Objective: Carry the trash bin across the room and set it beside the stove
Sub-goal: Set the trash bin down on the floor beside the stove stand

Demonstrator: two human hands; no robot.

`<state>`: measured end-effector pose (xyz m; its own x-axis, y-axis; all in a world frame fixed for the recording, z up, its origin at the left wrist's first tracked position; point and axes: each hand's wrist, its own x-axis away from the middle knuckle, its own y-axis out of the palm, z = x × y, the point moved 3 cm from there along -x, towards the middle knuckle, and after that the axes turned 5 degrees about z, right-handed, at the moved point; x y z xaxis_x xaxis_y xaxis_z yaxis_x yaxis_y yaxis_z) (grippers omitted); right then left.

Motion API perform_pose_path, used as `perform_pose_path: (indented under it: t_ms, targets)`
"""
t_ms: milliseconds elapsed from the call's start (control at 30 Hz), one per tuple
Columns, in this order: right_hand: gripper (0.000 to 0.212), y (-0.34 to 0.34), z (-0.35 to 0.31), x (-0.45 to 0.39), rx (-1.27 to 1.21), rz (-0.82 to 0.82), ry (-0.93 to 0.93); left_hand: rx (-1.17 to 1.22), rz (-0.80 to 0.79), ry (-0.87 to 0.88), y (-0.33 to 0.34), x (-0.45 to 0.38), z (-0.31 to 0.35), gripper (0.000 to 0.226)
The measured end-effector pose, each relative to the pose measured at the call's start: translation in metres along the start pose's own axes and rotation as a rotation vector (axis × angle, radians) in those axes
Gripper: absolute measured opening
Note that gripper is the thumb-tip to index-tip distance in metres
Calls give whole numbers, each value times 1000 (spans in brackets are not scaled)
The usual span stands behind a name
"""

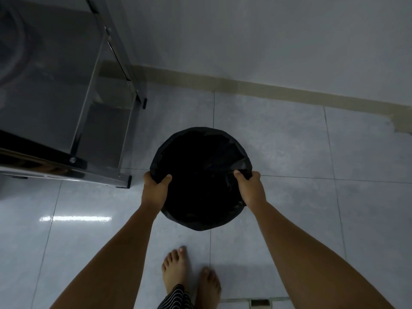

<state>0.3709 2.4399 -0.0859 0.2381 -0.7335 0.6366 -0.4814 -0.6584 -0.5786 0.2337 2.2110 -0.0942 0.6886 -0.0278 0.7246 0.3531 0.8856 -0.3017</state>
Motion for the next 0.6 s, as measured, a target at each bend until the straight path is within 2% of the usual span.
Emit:
perform_pose_path:
  t_ms: [67,133,200,300,600]
  targets:
    - [71,2,5,7,43,88,-91,-41,21,57,1,7,-1,66]
    - [78,3,12,19,190,156,-200,-129,90,170,-1,11,-5,72]
    - [81,8,19,24,293,138,-263,-279,127,246,0,10,-9,76]
    - [85,19,25,22,336,115,-283,-415,143,332,4,5,-10,72]
    - [91,36,9,1,317,259,-323,-534,201,413,17,-31,2,73]
